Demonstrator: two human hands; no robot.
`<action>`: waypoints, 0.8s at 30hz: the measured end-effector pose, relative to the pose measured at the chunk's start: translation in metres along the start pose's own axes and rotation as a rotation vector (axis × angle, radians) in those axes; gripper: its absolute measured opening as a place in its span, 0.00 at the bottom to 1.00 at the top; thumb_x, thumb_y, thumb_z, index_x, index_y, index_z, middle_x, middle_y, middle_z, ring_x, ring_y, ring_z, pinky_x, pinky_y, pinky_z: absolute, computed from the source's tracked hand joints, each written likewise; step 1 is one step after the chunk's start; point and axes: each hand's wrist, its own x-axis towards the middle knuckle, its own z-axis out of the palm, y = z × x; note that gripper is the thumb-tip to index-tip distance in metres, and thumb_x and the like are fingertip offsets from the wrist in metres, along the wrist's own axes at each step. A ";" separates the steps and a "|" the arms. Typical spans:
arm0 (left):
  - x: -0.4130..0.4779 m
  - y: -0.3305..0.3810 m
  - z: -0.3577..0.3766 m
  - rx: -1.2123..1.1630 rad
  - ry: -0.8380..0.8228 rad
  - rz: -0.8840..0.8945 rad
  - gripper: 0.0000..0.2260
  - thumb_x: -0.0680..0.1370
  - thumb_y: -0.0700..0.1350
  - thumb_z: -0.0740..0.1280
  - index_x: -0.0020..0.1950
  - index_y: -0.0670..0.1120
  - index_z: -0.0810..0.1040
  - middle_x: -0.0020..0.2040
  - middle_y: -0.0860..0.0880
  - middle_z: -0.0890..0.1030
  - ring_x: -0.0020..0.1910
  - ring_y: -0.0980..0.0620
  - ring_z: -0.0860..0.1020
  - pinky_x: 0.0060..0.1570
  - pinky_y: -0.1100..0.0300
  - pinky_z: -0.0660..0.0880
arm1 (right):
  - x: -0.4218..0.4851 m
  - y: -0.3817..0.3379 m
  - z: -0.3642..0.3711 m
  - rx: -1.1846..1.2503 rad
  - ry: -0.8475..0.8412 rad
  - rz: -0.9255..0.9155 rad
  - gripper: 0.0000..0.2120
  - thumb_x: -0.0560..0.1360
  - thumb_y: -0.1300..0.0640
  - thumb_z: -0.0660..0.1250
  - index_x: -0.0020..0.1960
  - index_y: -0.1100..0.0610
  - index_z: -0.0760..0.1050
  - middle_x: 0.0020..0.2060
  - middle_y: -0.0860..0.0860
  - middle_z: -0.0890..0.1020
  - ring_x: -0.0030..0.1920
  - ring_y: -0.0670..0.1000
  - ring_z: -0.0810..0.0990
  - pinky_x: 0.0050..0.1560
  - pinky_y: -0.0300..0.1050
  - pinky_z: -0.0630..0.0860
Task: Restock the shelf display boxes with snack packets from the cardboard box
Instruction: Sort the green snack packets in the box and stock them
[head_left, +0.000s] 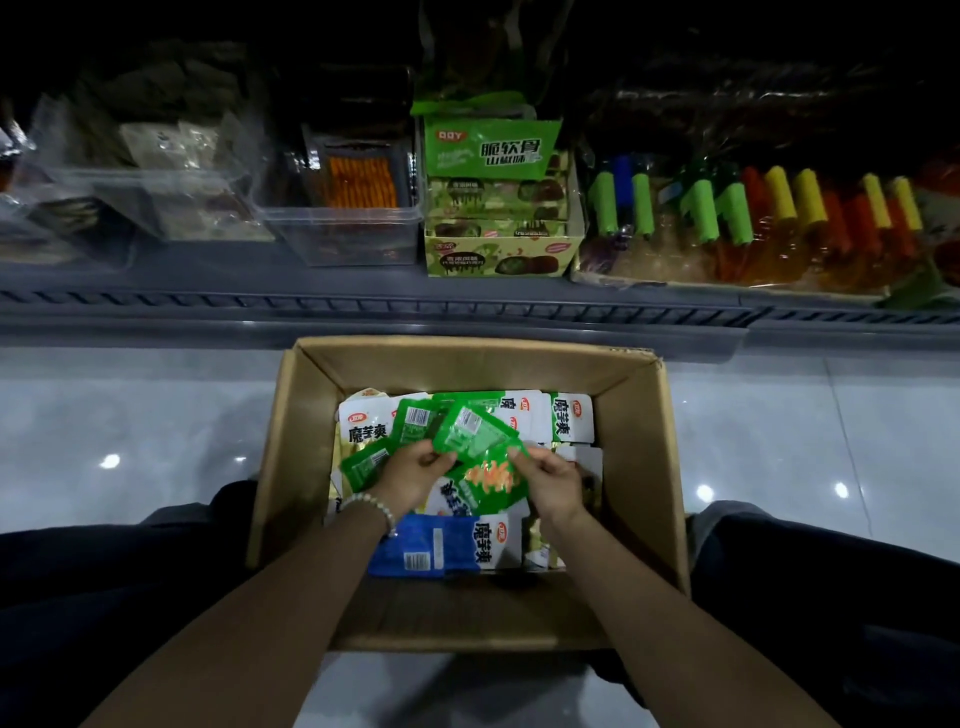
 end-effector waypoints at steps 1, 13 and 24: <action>0.004 0.002 -0.004 -0.019 0.031 0.008 0.11 0.80 0.49 0.62 0.41 0.46 0.72 0.34 0.50 0.71 0.28 0.55 0.65 0.28 0.63 0.66 | 0.002 -0.005 0.004 0.049 0.046 -0.001 0.04 0.72 0.66 0.70 0.41 0.59 0.77 0.44 0.54 0.81 0.46 0.54 0.79 0.44 0.37 0.78; 0.014 0.002 -0.006 -0.246 0.090 -0.156 0.11 0.81 0.42 0.61 0.61 0.41 0.75 0.54 0.47 0.77 0.48 0.50 0.76 0.45 0.60 0.76 | 0.022 -0.015 0.007 0.325 0.278 0.217 0.12 0.74 0.66 0.69 0.53 0.54 0.75 0.57 0.55 0.79 0.55 0.57 0.78 0.50 0.50 0.77; 0.023 0.000 -0.008 0.819 -0.079 0.153 0.27 0.81 0.61 0.41 0.77 0.54 0.38 0.77 0.52 0.38 0.77 0.47 0.38 0.75 0.47 0.39 | 0.015 -0.005 -0.002 -0.149 0.058 0.086 0.14 0.68 0.67 0.74 0.49 0.60 0.72 0.46 0.53 0.78 0.48 0.51 0.75 0.51 0.41 0.72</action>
